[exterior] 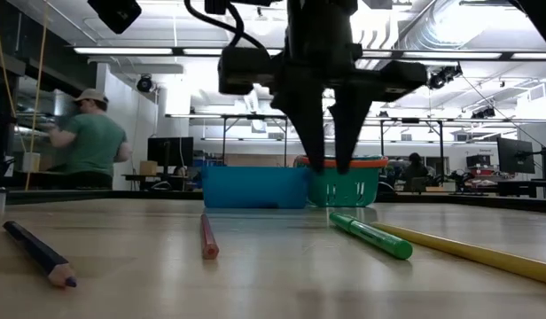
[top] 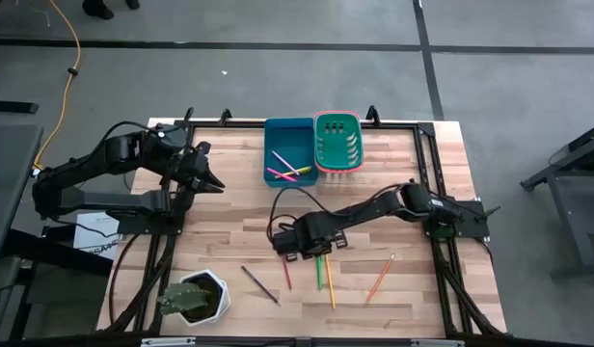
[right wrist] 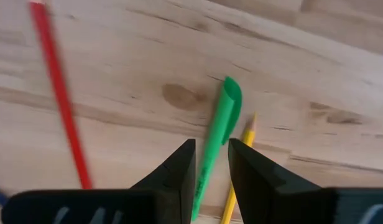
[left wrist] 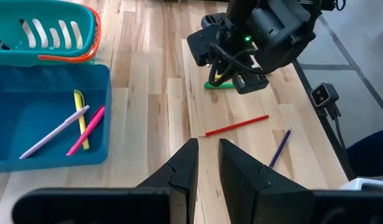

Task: Sort pens & pencils
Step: Put the green pen into the blue bin

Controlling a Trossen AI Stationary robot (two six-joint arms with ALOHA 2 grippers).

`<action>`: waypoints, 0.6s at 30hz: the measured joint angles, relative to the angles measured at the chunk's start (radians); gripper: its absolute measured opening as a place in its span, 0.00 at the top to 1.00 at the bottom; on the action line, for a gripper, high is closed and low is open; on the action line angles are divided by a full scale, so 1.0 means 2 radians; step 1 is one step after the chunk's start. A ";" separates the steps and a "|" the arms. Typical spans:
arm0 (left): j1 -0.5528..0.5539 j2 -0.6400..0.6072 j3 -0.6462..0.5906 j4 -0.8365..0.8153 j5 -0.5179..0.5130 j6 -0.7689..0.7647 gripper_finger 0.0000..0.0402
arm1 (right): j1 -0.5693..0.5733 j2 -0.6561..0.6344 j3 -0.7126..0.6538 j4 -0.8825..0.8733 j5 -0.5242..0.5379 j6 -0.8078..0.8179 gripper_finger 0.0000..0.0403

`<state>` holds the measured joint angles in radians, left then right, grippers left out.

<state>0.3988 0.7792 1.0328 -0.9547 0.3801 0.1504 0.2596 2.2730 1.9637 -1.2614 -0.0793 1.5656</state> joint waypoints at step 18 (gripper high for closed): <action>0.000 0.000 0.000 -0.011 0.006 0.018 0.87 | 0.023 0.001 -0.009 0.013 0.000 0.051 0.78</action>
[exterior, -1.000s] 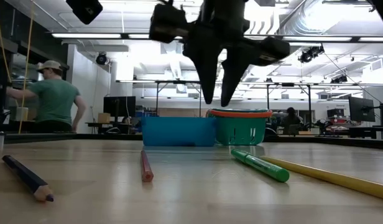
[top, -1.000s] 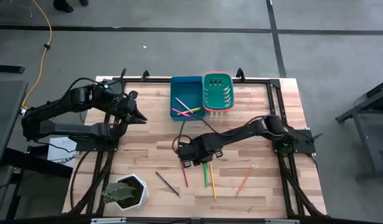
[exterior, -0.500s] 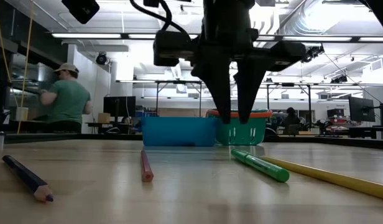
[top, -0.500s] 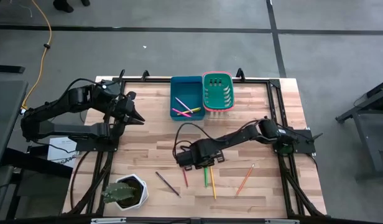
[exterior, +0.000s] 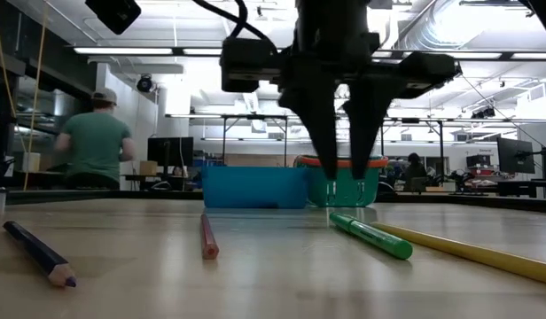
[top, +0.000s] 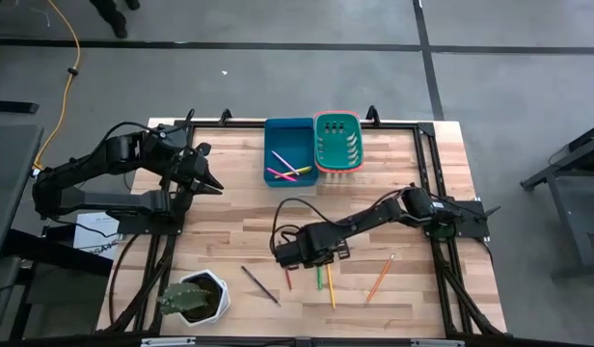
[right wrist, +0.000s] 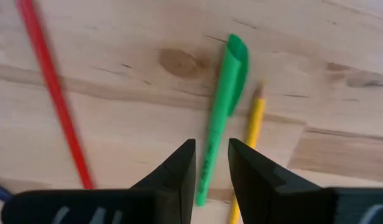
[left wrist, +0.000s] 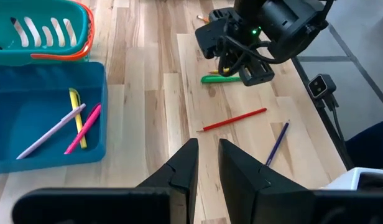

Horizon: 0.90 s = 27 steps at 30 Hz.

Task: Sort pens & pencils
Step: Put the green pen into the blue bin

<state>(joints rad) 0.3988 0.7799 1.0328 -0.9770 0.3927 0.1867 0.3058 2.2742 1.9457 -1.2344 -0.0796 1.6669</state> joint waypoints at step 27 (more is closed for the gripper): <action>0.000 0.000 0.000 -0.011 0.002 0.013 0.87 | 0.002 -0.002 0.000 0.005 0.004 0.015 0.78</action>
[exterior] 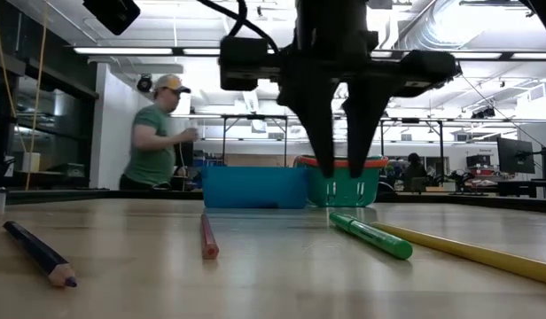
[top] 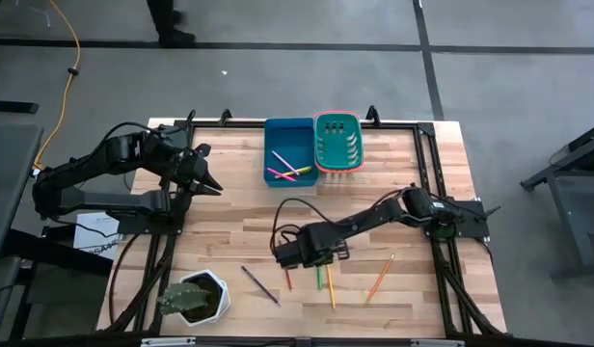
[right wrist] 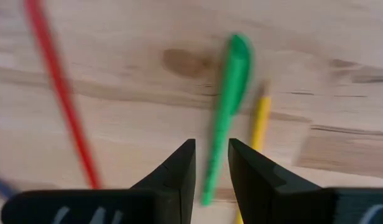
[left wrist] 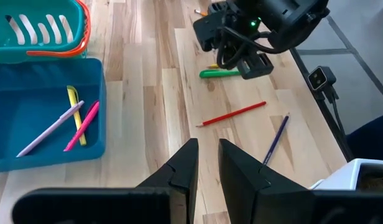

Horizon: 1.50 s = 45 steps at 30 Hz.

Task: Sort pens & pencils
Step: Put the green pen into the blue bin

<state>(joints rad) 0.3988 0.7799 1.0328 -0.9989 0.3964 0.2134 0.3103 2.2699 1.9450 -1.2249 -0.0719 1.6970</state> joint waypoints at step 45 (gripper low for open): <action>0.000 0.000 0.000 -0.013 0.007 0.013 0.87 | 0.023 -0.117 -0.147 0.141 0.038 0.092 0.78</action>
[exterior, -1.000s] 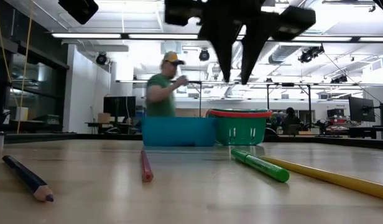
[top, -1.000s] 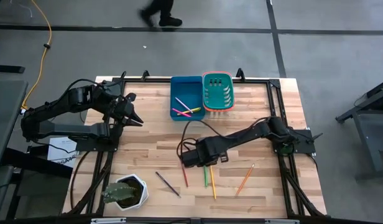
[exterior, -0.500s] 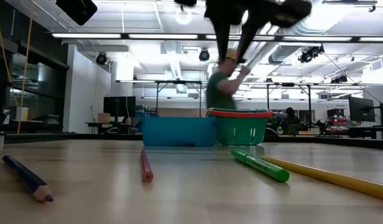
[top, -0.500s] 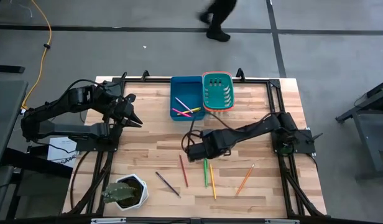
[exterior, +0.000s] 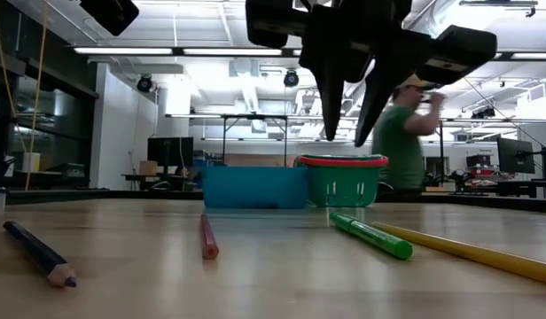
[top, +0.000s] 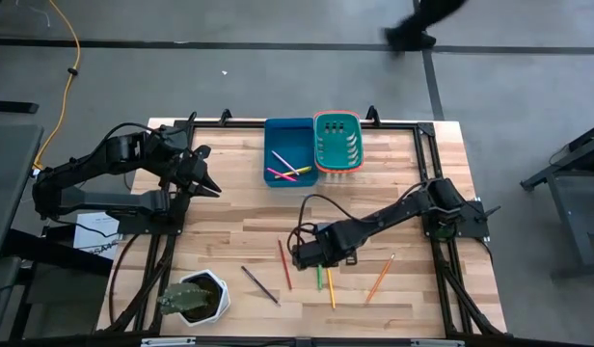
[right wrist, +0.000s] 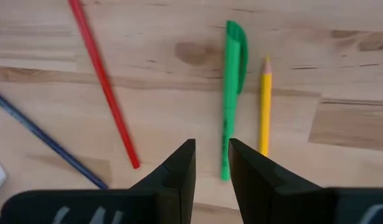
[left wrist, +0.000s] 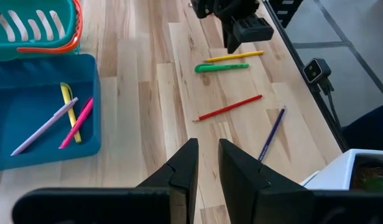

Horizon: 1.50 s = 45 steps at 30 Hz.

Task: Sort pens & pencils
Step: Put the green pen into the blue bin

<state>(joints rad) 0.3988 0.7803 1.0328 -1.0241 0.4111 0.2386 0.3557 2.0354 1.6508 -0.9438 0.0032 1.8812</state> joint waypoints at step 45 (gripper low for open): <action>0.000 0.000 0.000 0.001 -0.007 0.000 0.87 | -0.007 0.041 0.006 0.046 -0.060 -0.013 0.78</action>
<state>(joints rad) 0.3989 0.7803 1.0328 -1.0229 0.3977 0.2382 0.3427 2.1166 1.6627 -0.8521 -0.1170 1.8552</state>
